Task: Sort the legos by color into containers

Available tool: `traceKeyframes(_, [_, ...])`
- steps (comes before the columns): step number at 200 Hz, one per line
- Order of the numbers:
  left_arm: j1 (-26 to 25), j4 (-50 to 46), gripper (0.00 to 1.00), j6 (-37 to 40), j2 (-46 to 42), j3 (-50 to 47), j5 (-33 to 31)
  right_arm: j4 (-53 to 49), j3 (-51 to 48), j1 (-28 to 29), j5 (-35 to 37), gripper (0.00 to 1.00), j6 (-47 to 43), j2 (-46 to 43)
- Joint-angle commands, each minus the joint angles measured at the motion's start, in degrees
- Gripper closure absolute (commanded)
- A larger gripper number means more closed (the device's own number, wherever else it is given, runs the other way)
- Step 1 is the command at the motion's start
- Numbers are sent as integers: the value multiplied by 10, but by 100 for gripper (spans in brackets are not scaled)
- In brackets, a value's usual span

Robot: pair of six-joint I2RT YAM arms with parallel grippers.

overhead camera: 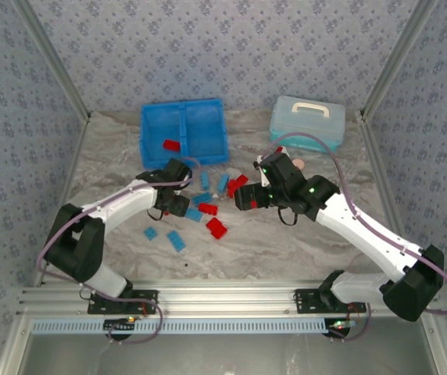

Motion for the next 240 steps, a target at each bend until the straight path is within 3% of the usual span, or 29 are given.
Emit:
traceKeyframes(1, [7,15,42,-3,34,21,-31,-14,-2,4,14,0,13,-19])
traceKeyframes(74, [18,38,52,-23,81,15,-18,-18,3,4,18,0,15,-21])
traceKeyframes(119, [20,50,29,-23,96,13,19,-18,7,5,17,0,14,-17])
traceKeyframes(139, [22,62,27,-27,107,13,37,-20,7,6,18,0,14,-17])
traceKeyframes(187, [37,58,49,-51,142,22,39,-27,5,7,24,0,14,-27])
traceKeyframes(240, [38,55,65,-80,91,25,28,-24,9,8,24,0,16,-28])
